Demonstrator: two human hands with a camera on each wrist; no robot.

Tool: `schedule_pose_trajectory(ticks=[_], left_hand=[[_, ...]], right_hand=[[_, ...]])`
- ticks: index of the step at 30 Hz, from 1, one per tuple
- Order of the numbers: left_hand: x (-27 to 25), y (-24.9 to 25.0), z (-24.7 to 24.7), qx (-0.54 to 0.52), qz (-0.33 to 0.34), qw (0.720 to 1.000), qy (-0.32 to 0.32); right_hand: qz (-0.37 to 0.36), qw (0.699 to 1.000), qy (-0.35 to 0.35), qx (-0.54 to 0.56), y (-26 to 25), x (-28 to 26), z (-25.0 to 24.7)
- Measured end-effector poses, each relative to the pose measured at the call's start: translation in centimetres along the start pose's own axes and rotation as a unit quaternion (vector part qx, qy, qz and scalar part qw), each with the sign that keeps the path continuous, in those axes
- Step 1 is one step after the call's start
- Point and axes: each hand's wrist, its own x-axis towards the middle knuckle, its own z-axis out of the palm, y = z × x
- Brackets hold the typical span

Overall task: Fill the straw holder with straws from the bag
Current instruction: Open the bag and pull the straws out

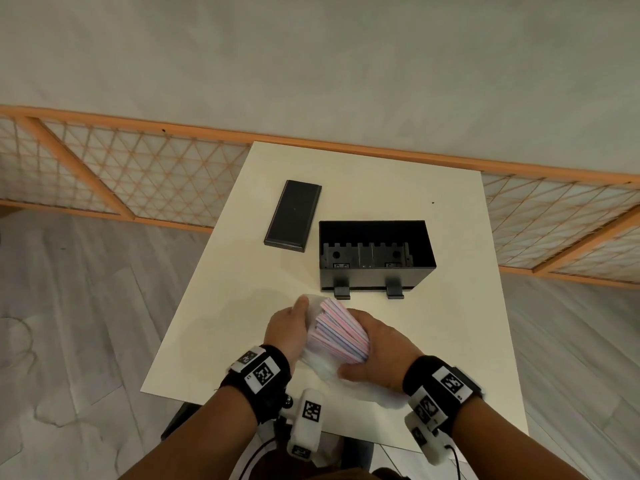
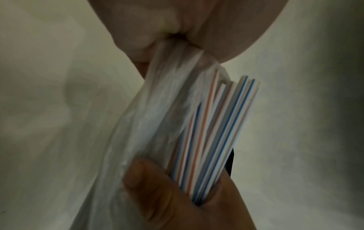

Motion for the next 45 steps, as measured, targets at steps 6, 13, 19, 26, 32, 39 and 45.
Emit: schedule_pose_trajectory(ticks=[6,13,19,26,32,39,45], left_hand=[[-0.8,2.8,-0.9,0.064,0.058,0.994,0.060],[-0.8,7.3,-1.8,-0.176,-0.040,0.983,0.030],[-0.2,10.1,-2.3,-0.315,-0.135,0.938,-0.045],[-0.5,12.5,-1.8,-0.364,-0.103,0.923,-0.069],[-0.8,15.4,-2.3,-0.174,0.018,0.982,-0.072],[0.4,17.9,-1.0,0.099,0.143,0.984,0.028],[1.9,18.9,0.6,0.129,0.136,0.982,0.026]], right_hand=[[-0.036,0.997,0.058,0.031,-1.4,-0.5,-1.1],[-0.075,0.983,0.105,0.133,-4.2,-1.0,-3.2],[-0.036,0.943,0.091,0.318,-4.7,-0.8,-4.1],[-0.072,0.822,0.042,0.564,-4.7,0.4,-4.3],[-0.027,0.826,0.092,0.555,-4.4,2.3,-3.9],[-0.001,0.796,0.134,0.590,-4.8,4.2,-3.8],[-0.037,0.755,0.075,0.651,-5.4,4.9,-4.0]])
